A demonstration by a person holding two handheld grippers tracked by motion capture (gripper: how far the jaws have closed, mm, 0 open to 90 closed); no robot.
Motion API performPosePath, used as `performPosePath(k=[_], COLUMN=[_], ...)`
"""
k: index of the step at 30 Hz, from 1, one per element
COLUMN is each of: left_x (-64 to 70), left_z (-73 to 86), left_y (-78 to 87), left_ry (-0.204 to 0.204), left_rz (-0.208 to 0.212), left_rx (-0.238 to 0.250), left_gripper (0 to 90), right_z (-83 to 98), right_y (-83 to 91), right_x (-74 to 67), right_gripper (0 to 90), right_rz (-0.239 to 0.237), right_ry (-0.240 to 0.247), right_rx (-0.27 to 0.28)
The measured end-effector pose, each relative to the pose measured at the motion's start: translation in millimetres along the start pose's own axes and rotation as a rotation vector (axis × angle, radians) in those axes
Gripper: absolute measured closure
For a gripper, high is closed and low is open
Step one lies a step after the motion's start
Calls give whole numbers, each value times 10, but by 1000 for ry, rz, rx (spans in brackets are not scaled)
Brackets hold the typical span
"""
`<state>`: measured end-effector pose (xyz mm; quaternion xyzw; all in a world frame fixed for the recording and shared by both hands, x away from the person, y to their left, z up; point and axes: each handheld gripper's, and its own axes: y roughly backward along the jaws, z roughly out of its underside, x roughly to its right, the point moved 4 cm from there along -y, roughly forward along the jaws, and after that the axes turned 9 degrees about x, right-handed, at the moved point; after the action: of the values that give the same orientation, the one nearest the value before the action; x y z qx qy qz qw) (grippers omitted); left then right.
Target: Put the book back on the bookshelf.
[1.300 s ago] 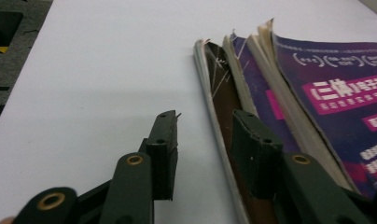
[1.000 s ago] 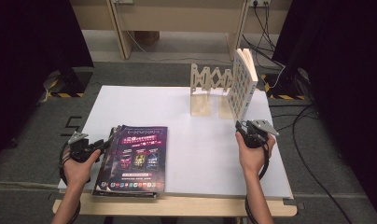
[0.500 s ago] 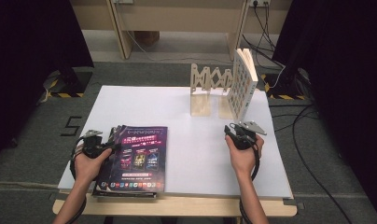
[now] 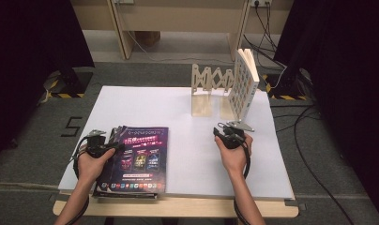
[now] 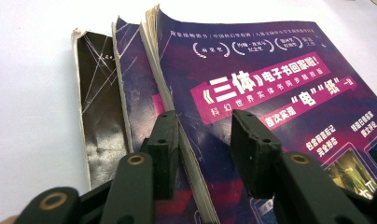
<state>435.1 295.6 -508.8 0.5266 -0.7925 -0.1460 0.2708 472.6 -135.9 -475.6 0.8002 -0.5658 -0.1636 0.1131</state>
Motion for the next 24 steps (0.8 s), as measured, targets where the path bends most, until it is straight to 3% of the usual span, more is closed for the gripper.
performPosePath(k=[7, 24], left_x=[33, 242], left_z=[0, 42], left_y=[-6, -68], left_ry=[-30, -43], left_rz=[-8, 24], left_rx=[-2, -13], left_gripper=[618, 620], right_z=[47, 168], right_y=[-144, -400], right_x=[-181, -671], right_gripper=[554, 545], right_rz=[-46, -180], right_ry=[11, 26], right_rx=[-48, -171])
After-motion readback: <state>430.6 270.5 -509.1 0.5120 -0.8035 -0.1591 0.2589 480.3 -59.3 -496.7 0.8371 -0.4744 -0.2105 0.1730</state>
